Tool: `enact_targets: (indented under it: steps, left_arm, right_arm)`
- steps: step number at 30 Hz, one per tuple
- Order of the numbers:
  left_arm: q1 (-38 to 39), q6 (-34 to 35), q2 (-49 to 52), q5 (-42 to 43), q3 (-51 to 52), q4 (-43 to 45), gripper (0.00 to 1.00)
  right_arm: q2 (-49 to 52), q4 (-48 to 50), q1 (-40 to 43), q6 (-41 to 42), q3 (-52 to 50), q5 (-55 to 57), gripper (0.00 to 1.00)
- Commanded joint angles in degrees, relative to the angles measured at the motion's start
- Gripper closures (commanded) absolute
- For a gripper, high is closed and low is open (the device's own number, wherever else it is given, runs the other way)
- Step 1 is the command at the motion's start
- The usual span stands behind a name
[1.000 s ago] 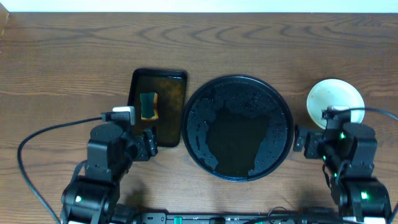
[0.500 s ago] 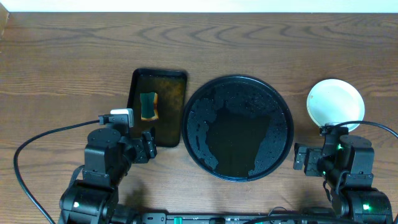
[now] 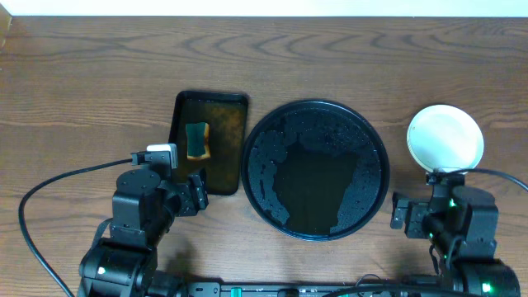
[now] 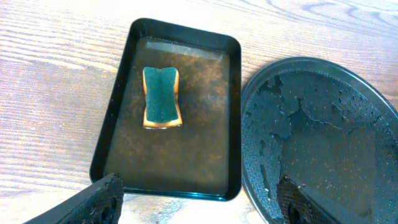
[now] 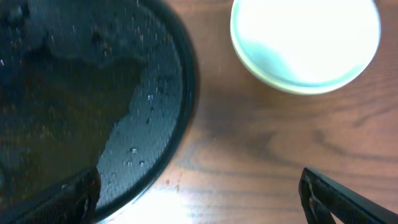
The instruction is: Clean dirty plates on tray and stack at the side
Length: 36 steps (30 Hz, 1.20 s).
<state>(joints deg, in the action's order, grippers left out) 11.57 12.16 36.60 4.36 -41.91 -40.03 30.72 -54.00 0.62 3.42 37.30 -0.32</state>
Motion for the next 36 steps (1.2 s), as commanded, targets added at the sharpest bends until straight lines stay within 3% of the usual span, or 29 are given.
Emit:
enact_targets:
  steps: [1,5,13,22,26,33,36]
  left_arm:
    - [0.1,-0.3,0.0,0.4,0.3,0.0,0.21]
    - [0.1,-0.3,0.0,0.4,0.3,0.0,0.21]
    - [0.1,-0.3,0.0,0.3,0.3,0.0,0.21]
    - [0.1,-0.3,0.0,0.3,0.3,0.0,0.21]
    - [0.1,-0.3,0.0,0.3,0.3,0.0,0.21]
    - [0.1,-0.3,0.0,0.3,0.3,0.0,0.21]
    - [0.1,-0.3,0.0,0.4,0.3,0.0,0.21]
  right_arm:
    - [-5.3,3.7,-0.3,-3.7,-1.6,-0.3,0.01]
    - [-13.4,12.3,-0.3,-7.8,-5.5,-2.1,0.01]
    - [-27.1,36.8,-1.5,-7.8,-18.8,-2.6,0.01]
    - [-30.4,59.4,-1.9,-7.8,-32.9,-3.0,0.01]
    - [-30.4,60.6,-2.1,-7.8,-36.7,-3.0,0.01]
    - [-30.4,49.7,-3.5,-5.2,-37.0,-3.1,0.01]
    - [-30.3,49.9,-3.4,-4.7,-37.0,-3.1,0.01]
